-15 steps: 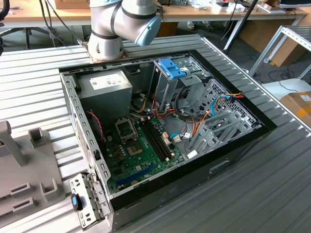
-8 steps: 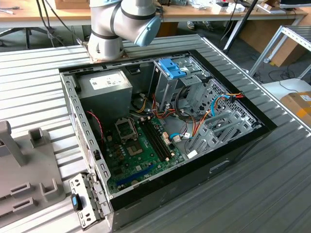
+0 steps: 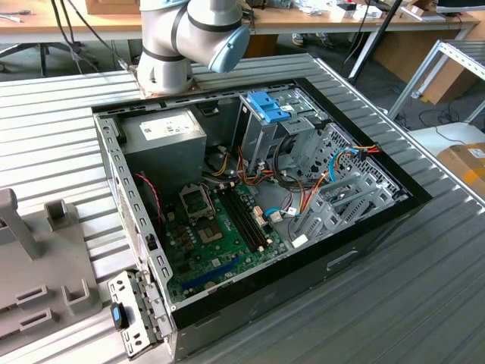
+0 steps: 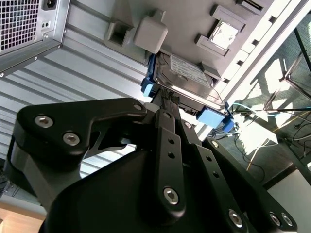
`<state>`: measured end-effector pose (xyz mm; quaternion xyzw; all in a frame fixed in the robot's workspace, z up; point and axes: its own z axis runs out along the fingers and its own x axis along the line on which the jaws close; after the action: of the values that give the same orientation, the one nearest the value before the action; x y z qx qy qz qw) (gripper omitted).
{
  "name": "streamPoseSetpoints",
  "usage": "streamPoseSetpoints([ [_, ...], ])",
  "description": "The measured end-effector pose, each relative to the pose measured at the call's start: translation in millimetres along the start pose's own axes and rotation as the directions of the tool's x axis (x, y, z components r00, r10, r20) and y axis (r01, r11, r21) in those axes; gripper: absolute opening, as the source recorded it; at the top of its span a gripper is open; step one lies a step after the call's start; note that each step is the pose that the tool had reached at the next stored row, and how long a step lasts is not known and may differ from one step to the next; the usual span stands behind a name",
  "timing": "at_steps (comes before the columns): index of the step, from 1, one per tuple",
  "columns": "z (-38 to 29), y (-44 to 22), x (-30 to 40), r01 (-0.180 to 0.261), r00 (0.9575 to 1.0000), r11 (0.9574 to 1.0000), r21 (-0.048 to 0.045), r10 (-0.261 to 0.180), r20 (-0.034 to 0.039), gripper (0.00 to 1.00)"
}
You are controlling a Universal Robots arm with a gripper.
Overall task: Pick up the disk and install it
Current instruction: 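Reach for the disk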
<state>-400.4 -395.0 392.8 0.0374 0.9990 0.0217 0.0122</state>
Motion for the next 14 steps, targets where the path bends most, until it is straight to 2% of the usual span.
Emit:
streamPoseSetpoints([
  [1, 0.0, 0.0, 0.0, 0.0, 1.0, 1.0, 0.0006, 0.0, -0.0064, 0.11],
  [2, 0.1, 0.0, -0.1, -0.001, 0.9999, 1.0, 0.0012, 0.001, -0.0159, 0.11],
  [3, 0.2, 0.0, -0.1, -0.001, 0.9995, 1.0, 0.0026, 0.001, -0.0325, 0.11],
  [4, 0.2, 0.0, -0.1, -0.002, 0.9991, 1.0, 0.0034, 0.002, -0.0431, 0.11],
  [14, 0.7, 0.0, -0.1, 0.014, 0.9989, 0.9999, 0.0031, -0.014, -0.0451, 0.11],
])
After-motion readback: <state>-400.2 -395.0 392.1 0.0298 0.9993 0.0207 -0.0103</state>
